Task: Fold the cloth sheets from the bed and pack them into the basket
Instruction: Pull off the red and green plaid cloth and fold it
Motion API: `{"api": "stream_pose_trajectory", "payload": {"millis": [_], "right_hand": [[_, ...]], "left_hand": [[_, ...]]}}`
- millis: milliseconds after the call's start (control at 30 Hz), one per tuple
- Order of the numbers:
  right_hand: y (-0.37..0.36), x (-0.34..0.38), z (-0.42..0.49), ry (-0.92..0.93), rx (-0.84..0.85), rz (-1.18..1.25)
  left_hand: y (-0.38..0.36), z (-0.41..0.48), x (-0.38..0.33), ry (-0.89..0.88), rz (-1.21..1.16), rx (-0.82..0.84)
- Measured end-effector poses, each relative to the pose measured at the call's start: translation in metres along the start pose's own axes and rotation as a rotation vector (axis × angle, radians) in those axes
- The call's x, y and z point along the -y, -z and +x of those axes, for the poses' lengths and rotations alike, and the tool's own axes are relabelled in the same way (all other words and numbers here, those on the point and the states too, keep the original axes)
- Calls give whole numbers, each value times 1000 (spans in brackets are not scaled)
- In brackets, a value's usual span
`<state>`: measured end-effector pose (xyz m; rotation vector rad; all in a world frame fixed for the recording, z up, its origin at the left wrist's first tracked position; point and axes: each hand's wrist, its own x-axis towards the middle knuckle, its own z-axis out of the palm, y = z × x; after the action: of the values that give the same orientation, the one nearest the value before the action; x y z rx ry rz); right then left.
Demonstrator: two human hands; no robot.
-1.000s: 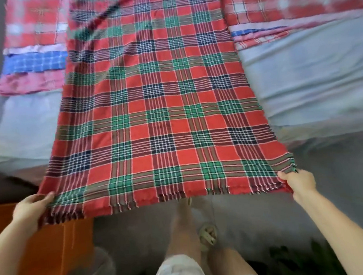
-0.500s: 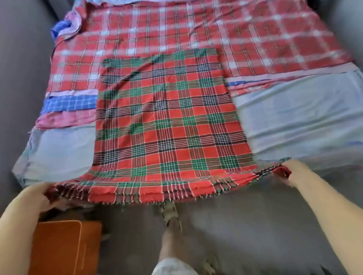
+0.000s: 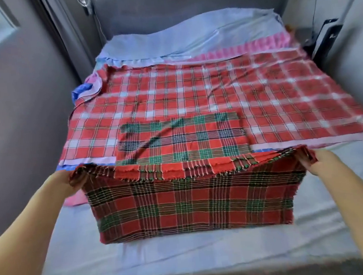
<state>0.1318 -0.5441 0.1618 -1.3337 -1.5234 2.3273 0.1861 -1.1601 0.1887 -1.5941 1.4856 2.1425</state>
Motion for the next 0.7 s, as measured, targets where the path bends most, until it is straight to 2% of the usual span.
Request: {"api": "stream_pose_trajectory", "payload": {"millis": [33, 67, 267, 400, 600, 700], "right_hand": [[-11, 7, 9, -41, 5, 115], [-27, 16, 18, -51, 12, 131], [-117, 49, 70, -77, 71, 92], [-168, 55, 116, -107, 40, 64], [-244, 56, 202, -158, -17, 115], [-279, 42, 269, -210, -60, 78]], "left_hand": [[-9, 7, -9, 2, -4, 6], [-18, 17, -19, 12, -31, 10], [-84, 75, -66, -48, -267, 71], [-123, 111, -87, -28, -365, 116], [-180, 207, -121, 6, -612, 24], [-215, 273, -132, 44, -647, -12]]}}
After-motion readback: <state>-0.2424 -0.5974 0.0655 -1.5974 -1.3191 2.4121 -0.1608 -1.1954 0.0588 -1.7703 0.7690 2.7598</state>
